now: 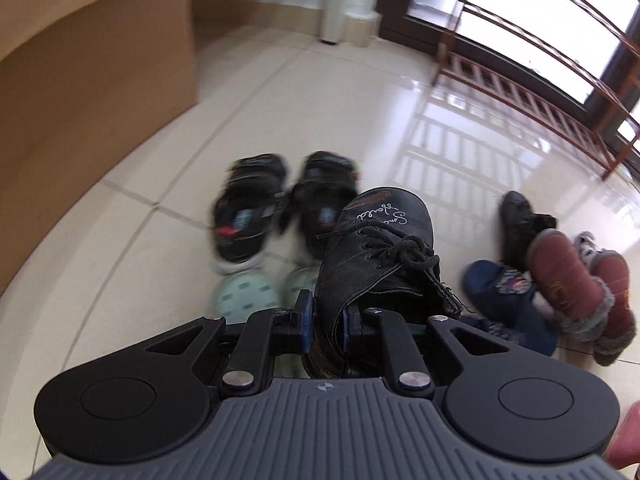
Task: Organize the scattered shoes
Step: 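Set the black leather shoe beside the clogs and open the left tool while the right tool carries the sandal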
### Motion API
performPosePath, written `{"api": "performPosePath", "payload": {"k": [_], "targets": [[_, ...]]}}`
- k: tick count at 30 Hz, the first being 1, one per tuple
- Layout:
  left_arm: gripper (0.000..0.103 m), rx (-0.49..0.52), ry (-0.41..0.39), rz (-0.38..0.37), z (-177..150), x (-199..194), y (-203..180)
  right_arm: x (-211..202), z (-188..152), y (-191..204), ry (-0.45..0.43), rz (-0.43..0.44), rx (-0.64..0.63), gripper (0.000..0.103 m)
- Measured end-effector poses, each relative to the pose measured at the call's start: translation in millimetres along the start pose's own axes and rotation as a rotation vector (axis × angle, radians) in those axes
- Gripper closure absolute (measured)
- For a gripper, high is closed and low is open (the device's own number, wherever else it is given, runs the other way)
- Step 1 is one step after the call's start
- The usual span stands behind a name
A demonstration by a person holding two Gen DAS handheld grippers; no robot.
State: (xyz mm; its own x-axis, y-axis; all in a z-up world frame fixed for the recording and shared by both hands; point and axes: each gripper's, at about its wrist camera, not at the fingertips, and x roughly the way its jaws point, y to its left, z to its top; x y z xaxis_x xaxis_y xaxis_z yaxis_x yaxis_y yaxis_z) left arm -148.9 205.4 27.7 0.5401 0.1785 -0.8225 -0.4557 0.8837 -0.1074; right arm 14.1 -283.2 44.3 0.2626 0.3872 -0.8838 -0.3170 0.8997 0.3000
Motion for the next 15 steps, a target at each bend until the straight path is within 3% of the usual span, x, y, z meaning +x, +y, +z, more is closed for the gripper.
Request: {"api": "performPosePath", "payload": {"k": [7, 15], "targets": [[0.087, -0.101, -0.018, 0.109, -22.3, -15.6, 63.0, 21.8, 4.9, 43.3, 0.039, 0.058, -0.081, 0.094], [0.087, -0.197, -0.015, 0.243, -36.9, 10.7, 119.9, 47.9, 12.6, 83.9, 0.079, 0.110, -0.147, 0.094]]}}
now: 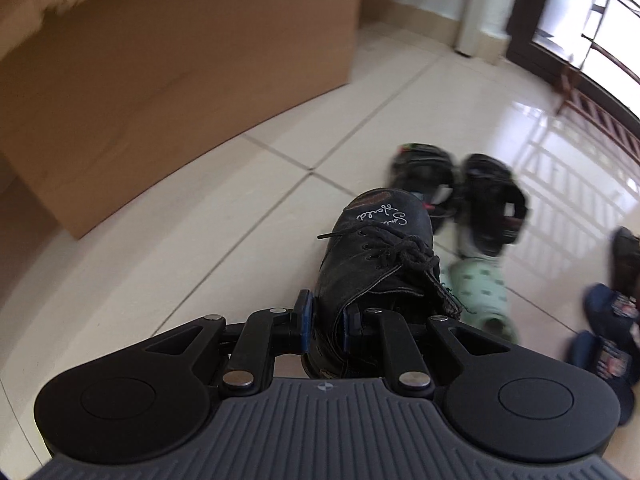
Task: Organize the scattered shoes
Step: 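Set the black leather shoe beside the clogs and open the left tool while the right tool carries the sandal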
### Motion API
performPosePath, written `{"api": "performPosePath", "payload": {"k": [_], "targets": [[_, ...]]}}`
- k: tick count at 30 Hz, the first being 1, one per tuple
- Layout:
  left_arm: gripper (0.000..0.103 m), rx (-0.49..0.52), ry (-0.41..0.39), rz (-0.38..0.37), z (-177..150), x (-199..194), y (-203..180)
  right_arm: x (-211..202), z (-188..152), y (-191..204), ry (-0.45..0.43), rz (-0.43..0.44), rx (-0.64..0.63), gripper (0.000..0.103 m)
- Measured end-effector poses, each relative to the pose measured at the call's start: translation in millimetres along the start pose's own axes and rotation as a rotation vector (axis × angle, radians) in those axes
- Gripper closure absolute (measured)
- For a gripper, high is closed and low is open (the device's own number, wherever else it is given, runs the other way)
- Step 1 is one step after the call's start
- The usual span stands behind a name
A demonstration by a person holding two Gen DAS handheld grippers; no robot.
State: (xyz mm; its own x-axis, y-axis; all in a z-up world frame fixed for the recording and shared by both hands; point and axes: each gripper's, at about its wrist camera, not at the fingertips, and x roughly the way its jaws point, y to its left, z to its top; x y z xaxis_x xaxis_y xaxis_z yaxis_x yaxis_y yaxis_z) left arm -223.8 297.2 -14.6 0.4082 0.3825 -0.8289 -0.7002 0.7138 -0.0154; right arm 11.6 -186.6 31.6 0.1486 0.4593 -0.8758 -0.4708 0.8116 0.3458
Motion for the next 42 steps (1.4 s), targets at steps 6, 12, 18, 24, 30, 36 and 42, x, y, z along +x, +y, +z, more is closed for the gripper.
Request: {"api": "performPosePath", "payload": {"k": [6, 12, 18, 24, 30, 36, 42], "targets": [[0.087, -0.061, 0.018, 0.047, 1.8, 27.2, 24.6, 19.0, 4.2, 22.8, 0.026, 0.014, -0.046, 0.094], [0.087, -0.062, 0.024, 0.076, 3.6, 53.8, 33.0, 33.8, 7.4, 36.8, 0.047, 0.025, -0.068, 0.094], [0.086, -0.066, 0.051, 0.090, 1.1, 72.9, 38.1, 47.7, 9.1, 56.9, 0.053, 0.050, -0.119, 0.102], [0.085, -0.078, 0.082, 0.101, -5.2, 81.7, 39.4, 66.5, 13.5, 78.4, 0.064, 0.085, -0.176, 0.102], [0.075, -0.058, 0.098, 0.102, -3.9, 78.4, 40.3, 87.9, 6.4, 75.7, 0.117, 0.092, -0.159, 0.101], [0.045, -0.017, 0.066, 0.107, 2.7, 57.6, 36.0, 98.3, -3.3, 65.7, 0.141, 0.081, -0.143, 0.096], [0.041, 0.068, -0.005, 0.075, 7.4, 23.9, 13.8, 104.7, -11.9, 58.4, 0.155, 0.068, -0.134, 0.087]]}}
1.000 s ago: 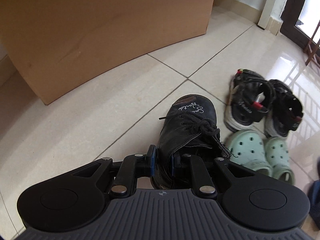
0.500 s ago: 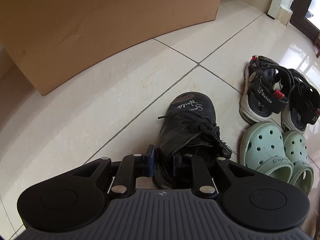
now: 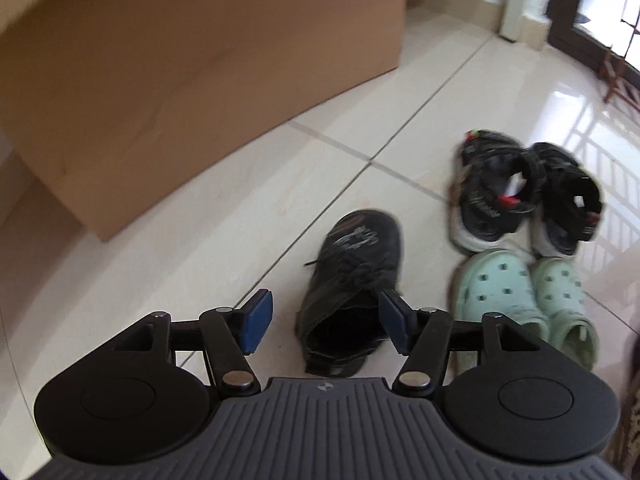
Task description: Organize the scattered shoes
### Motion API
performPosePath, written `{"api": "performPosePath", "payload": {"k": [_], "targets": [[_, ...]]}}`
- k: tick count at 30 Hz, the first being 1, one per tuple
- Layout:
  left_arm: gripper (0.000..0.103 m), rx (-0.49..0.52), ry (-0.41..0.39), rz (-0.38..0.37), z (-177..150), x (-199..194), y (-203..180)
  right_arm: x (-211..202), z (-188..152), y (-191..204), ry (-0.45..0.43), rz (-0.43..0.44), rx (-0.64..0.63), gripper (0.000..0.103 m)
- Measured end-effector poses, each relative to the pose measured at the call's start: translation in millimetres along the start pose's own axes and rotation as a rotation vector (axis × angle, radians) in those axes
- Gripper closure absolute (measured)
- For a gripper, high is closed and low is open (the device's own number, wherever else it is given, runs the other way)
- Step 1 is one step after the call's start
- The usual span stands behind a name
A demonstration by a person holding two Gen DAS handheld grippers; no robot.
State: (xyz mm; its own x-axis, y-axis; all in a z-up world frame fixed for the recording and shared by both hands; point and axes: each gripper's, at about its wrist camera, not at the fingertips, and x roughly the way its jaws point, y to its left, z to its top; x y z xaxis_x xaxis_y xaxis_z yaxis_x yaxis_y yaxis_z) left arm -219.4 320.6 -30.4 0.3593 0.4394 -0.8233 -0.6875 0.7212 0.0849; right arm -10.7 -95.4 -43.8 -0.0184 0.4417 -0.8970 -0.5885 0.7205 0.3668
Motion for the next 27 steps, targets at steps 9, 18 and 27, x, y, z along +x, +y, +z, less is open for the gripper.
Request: {"api": "performPosePath", "payload": {"k": [9, 18, 27], "targets": [[0.041, 0.123, -0.013, -0.150, -14.4, -29.6, -48.1, -2.0, -9.9, -9.5, -0.007, -0.013, 0.029, 0.073], [0.041, 0.228, 0.024, -0.269, -40.7, -33.2, -93.3, -7.1, -20.4, -18.5, -0.015, -0.029, 0.068, 0.072], [0.041, 0.352, 0.077, -0.434, -64.1, -39.0, -139.9, -11.6, -33.3, -24.0, -0.019, -0.040, 0.105, 0.070]]}}
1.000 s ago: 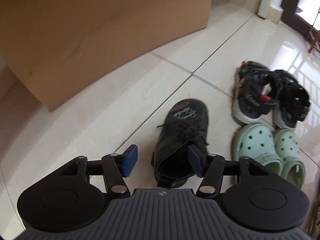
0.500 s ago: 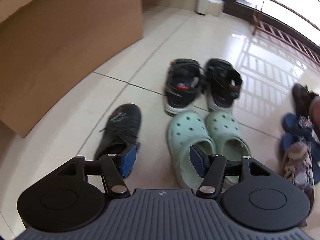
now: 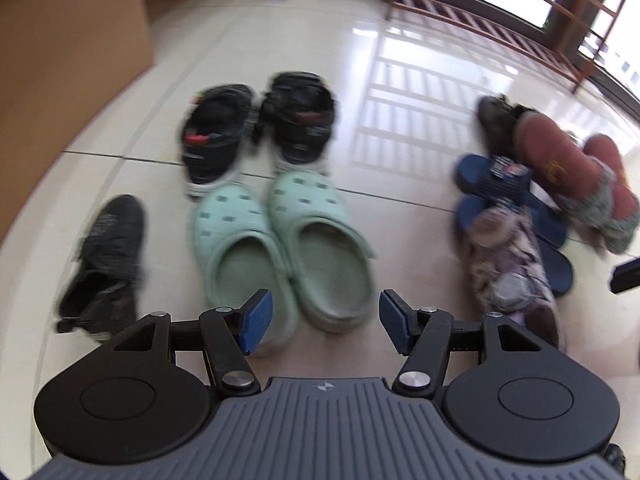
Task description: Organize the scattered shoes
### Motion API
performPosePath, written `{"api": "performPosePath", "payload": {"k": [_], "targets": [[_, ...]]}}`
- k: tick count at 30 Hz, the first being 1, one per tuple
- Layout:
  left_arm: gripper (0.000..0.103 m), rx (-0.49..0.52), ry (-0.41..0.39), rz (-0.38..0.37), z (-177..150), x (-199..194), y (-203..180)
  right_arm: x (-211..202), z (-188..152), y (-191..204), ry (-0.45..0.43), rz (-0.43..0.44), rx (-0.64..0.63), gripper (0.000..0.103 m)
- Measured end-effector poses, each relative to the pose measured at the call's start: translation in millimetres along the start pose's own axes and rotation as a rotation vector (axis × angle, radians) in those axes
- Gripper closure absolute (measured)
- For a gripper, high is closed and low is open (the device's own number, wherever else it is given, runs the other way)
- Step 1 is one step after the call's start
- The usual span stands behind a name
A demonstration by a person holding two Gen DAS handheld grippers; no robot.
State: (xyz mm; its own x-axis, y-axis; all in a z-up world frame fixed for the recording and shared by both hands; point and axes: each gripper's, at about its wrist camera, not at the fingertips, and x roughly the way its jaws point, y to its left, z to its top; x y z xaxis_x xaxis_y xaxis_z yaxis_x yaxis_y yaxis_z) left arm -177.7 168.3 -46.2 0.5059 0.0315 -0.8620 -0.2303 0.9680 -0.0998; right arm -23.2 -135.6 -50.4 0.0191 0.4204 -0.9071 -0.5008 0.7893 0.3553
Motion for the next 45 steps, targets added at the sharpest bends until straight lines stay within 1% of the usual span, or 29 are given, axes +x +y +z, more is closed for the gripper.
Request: {"api": "performPosePath", "payload": {"k": [6, 12, 18, 19, 23, 28, 29, 31, 33, 34, 41, 45], "targets": [[0.041, 0.088, 0.027, -0.110, -2.4, 9.8, -30.9, -1.2, -7.8, -7.9, -0.002, -0.006, 0.032, 0.068], [0.041, 0.159, 0.092, -0.233, -8.4, 28.7, -59.3, 1.4, -13.2, -14.1, 0.001, -0.012, 0.053, 0.064], [0.041, 0.229, 0.127, -0.292, -14.4, 46.3, -92.8, 5.1, -16.2, -16.2, 0.007, -0.011, 0.054, 0.058], [0.041, 0.235, 0.132, -0.299, -15.0, 49.7, -97.7, 5.3, -16.5, -17.0, 0.006, -0.012, 0.055, 0.057], [0.041, 0.217, 0.167, -0.285, -14.4, 67.5, -106.7, 4.9, -17.6, -22.1, -0.001, -0.025, 0.067, 0.056], [0.043, 0.164, 0.208, -0.288, -15.7, 88.9, -110.3, -3.4, -16.7, -38.4, -0.037, -0.075, 0.092, 0.056], [0.045, 0.152, 0.214, -0.290, -15.3, 92.0, -110.8, -6.2, -15.9, -42.7, -0.048, -0.088, 0.097, 0.056], [0.053, 0.139, 0.220, -0.297, -14.4, 97.1, -113.4, -14.4, -11.8, -54.1, -0.075, -0.118, 0.107, 0.056], [0.061, 0.133, 0.225, -0.300, -15.1, 100.9, -116.7, -24.9, -3.9, -67.0, -0.109, -0.154, 0.120, 0.056], [0.063, 0.133, 0.229, -0.305, -16.3, 102.2, -118.3, -31.0, 0.4, -74.7, -0.128, -0.171, 0.127, 0.056], [0.064, 0.126, 0.231, -0.318, -21.4, 109.6, -125.3, -68.9, 34.0, -127.1, -0.252, -0.278, 0.182, 0.054], [0.064, 0.117, 0.227, -0.318, -21.6, 112.9, -126.2, -81.8, 53.1, -160.3, -0.303, -0.309, 0.234, 0.054]]}}
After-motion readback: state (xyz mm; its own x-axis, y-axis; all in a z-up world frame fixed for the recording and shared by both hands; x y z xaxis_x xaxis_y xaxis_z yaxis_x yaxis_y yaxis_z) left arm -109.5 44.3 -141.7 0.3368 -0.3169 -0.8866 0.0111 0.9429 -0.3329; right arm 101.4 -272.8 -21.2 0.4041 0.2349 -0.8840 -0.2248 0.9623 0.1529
